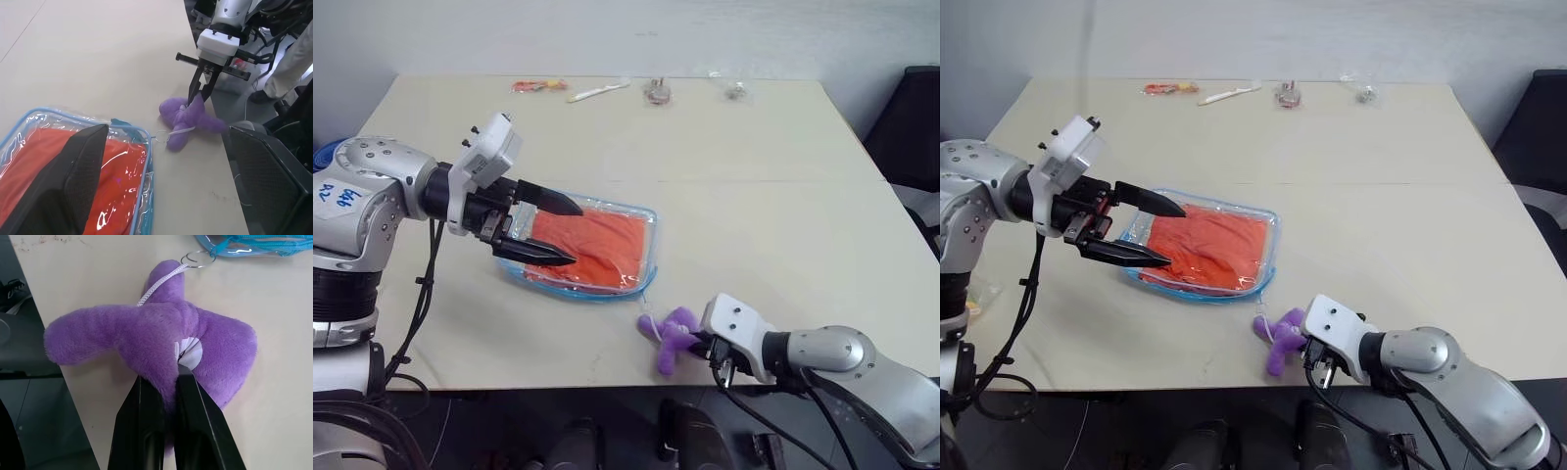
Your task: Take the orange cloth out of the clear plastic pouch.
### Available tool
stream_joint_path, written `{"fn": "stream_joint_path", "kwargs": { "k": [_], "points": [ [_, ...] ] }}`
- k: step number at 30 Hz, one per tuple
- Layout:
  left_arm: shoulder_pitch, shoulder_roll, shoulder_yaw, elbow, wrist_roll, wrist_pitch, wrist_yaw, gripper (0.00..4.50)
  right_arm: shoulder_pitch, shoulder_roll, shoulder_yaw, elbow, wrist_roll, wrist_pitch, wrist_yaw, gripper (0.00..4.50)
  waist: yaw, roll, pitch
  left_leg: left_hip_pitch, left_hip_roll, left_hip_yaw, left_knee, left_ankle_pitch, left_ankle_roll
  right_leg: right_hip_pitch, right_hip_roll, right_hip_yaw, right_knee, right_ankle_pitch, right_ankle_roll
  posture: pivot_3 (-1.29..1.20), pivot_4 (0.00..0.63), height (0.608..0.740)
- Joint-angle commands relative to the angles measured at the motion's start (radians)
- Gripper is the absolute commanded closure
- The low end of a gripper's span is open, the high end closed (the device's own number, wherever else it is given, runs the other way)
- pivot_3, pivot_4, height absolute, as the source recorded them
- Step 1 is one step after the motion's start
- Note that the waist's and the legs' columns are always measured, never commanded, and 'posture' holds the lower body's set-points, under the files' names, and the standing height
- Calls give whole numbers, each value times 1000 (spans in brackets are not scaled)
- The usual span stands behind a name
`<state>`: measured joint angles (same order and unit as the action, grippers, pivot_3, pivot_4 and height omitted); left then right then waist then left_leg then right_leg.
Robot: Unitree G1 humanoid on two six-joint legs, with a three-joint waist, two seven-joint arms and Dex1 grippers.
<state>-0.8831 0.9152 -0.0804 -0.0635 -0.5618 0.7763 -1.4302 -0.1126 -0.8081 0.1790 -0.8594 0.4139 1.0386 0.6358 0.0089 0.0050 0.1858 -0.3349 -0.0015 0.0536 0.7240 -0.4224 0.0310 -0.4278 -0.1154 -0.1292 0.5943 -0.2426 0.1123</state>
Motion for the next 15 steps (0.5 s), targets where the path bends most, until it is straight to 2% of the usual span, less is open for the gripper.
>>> {"fn": "stream_joint_path", "kwargs": {
  "k": [1,15],
  "points": [
    [0,1,1,-17,14,-33,1,332,1,24,49,32,-21,-19,-29,4488,-6,0,0,0,0,0,0,0,0,0,0,0,0,0,0,0,150,740],
    [30,8,-22,-43,43,-66,0,332,-79,95,83,90,3,-12,-36,4488,-11,0,0,0,1,0,0,0,-1,0,0,0,0,0,-1,0,150,740]
  ]
}}
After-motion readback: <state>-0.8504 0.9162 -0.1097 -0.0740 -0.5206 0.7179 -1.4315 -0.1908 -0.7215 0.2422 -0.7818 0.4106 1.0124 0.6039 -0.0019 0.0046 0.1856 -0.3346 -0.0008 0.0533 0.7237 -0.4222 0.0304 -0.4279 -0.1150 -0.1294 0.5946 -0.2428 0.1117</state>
